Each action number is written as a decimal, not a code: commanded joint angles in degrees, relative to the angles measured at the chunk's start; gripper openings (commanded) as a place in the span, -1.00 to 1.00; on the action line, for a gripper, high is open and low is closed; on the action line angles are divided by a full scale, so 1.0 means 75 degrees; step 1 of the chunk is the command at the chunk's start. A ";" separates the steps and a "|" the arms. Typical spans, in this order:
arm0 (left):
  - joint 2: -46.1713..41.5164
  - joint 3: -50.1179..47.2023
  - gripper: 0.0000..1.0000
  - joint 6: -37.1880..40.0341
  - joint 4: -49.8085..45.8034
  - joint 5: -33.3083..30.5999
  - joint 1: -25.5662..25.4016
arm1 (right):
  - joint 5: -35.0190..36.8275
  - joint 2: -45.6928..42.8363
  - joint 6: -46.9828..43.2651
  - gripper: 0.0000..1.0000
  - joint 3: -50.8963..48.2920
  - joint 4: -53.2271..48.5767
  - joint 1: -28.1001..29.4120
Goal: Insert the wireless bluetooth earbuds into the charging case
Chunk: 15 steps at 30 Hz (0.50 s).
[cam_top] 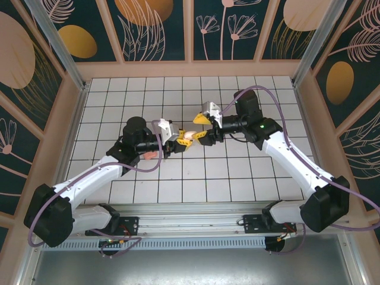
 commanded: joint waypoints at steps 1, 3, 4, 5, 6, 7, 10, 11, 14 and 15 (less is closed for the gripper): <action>-0.0122 0.0201 -0.79 0.0202 0.0019 0.0482 -0.0082 | 0.0335 0.0116 0.0264 0.21 0.0133 0.0590 -0.0139; -0.0122 0.0208 -0.79 0.0215 0.0013 0.0491 -0.0084 | 0.0354 0.0110 0.0319 0.20 0.0098 0.0634 -0.0142; -0.0122 0.0210 -0.79 0.0208 0.0013 0.0482 -0.0077 | 0.0365 0.0105 0.0344 0.21 0.0083 0.0670 -0.0149; -0.0122 0.0213 -0.79 0.0209 0.0013 0.0483 -0.0083 | 0.0365 0.0104 0.0340 0.20 0.0078 0.0677 -0.0155; -0.0122 0.0210 -0.79 0.0208 0.0020 0.0483 -0.0087 | 0.0365 0.0115 0.0338 0.21 0.0078 0.0665 -0.0150; -0.0133 0.0216 -0.79 0.0211 0.0034 0.0489 -0.0083 | 0.0365 0.0116 0.0353 0.20 0.0075 0.0667 -0.0155; -0.0151 0.0198 -0.79 0.0179 0.0098 0.0483 -0.0082 | 0.0333 0.0129 0.0361 0.20 0.0051 0.0636 -0.0149; -0.0158 0.0176 -0.80 0.0161 0.0134 0.0491 -0.0082 | 0.0355 0.0132 0.0371 0.20 0.0035 0.0643 -0.0152; -0.0158 0.0129 -0.80 0.0081 0.0286 0.0494 -0.0079 | 0.0624 0.0150 0.0494 0.19 0.0005 0.0676 -0.0153; -0.0157 0.0117 -0.80 0.0057 0.0333 0.0499 -0.0085 | 0.0699 0.0162 0.0512 0.19 0.0010 0.0669 -0.0150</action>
